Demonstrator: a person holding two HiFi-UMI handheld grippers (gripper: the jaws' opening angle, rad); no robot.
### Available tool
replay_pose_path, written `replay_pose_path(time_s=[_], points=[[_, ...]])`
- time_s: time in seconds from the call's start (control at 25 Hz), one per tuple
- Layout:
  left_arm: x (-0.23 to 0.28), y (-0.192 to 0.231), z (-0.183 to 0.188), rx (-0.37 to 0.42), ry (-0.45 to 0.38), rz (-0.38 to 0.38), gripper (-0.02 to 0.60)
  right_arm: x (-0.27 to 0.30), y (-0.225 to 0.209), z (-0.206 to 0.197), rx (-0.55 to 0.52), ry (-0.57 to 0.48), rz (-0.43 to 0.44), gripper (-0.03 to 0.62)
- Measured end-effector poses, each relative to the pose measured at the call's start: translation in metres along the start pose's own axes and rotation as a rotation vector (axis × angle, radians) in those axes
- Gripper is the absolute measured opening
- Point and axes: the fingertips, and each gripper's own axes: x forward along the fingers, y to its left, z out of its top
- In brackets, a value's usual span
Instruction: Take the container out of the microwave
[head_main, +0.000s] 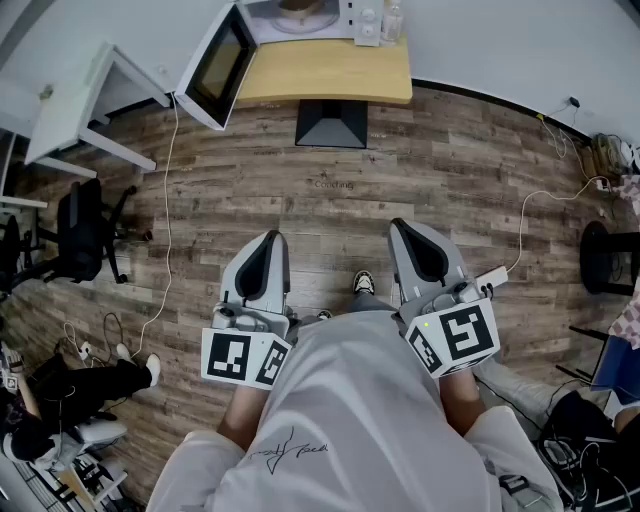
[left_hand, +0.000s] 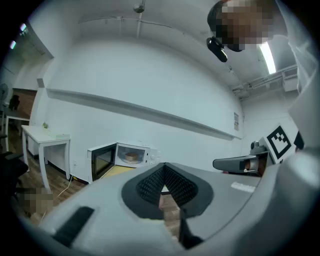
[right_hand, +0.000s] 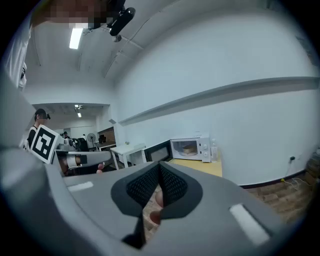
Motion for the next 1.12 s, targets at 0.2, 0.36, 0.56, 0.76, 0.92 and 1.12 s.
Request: replay_pose_path(time_s=[0.2, 0.36, 0.56, 0.76, 0.92, 1.12], points=[[0.031, -0.012, -0.003, 0.005, 0.011, 0.027, 0.002, 0.010, -0.033, -0.001, 0.006, 0.008, 0.023, 0.011], [0.052, -0.021, 0.001, 0.071, -0.004, 0.056, 0.002, 0.016, -0.062, -0.002, -0.017, 0.014, 0.026, 0.012], [0.062, -0.032, 0.004, 0.099, -0.026, 0.089, 0.000, 0.022, -0.087, -0.013, -0.030, 0.041, 0.026, 0.012], [0.077, -0.031, -0.005, 0.082, 0.010, 0.093, 0.002, 0.038, -0.094, -0.024, -0.010, 0.092, 0.068, 0.012], [0.096, -0.012, -0.008, 0.082, 0.015, 0.099, 0.000, 0.065, -0.093, -0.022, 0.014, 0.107, 0.093, 0.012], [0.123, 0.016, -0.006, 0.078, 0.014, 0.093, -0.002, 0.100, -0.101, -0.014, -0.020, 0.119, 0.069, 0.012]])
